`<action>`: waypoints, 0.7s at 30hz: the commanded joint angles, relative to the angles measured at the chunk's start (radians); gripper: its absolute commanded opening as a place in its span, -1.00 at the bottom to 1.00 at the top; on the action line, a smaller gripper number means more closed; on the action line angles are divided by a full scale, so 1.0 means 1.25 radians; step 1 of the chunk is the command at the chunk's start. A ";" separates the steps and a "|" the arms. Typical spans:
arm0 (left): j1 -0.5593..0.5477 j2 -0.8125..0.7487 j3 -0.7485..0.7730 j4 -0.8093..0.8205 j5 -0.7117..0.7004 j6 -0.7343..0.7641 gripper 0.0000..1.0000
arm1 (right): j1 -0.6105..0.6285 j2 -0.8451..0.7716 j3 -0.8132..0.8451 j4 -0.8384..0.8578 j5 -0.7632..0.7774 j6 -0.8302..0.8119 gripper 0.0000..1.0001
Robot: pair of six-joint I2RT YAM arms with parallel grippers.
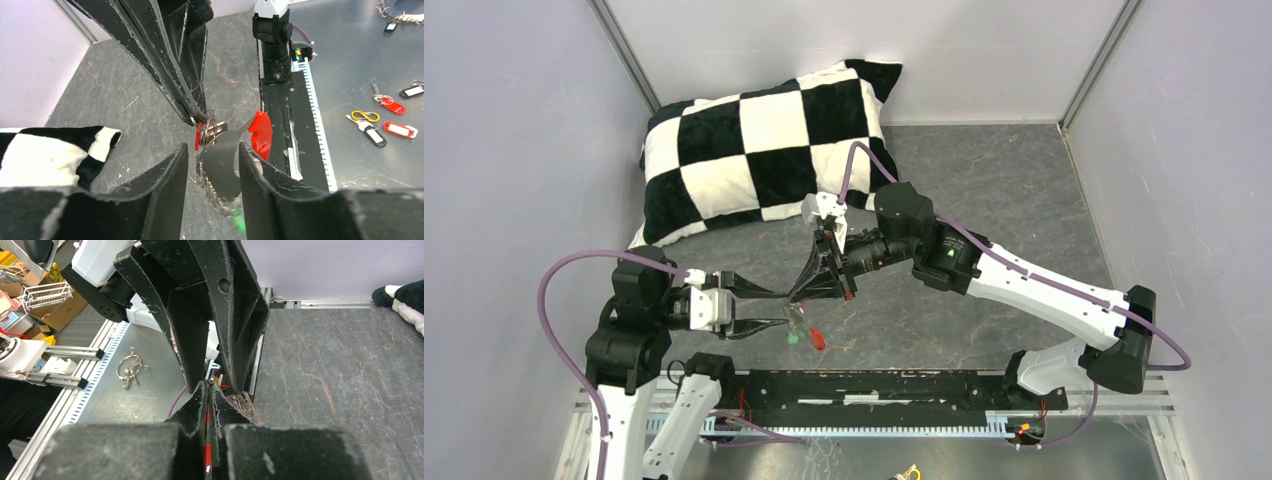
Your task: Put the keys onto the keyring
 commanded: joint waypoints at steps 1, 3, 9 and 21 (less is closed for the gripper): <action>0.001 0.001 -0.002 0.031 0.043 -0.015 -0.10 | 0.009 -0.001 0.042 0.038 -0.019 0.007 -0.99; 0.001 0.000 -0.001 0.031 0.045 -0.017 -0.16 | 0.008 -0.001 0.042 0.039 -0.019 0.007 -0.99; 0.001 -0.001 0.000 0.030 0.050 -0.018 -0.36 | 0.010 0.000 0.042 0.039 -0.019 0.009 -0.99; 0.001 0.000 -0.012 0.030 0.076 -0.020 -0.54 | 0.015 0.005 0.040 0.053 -0.020 0.018 -0.99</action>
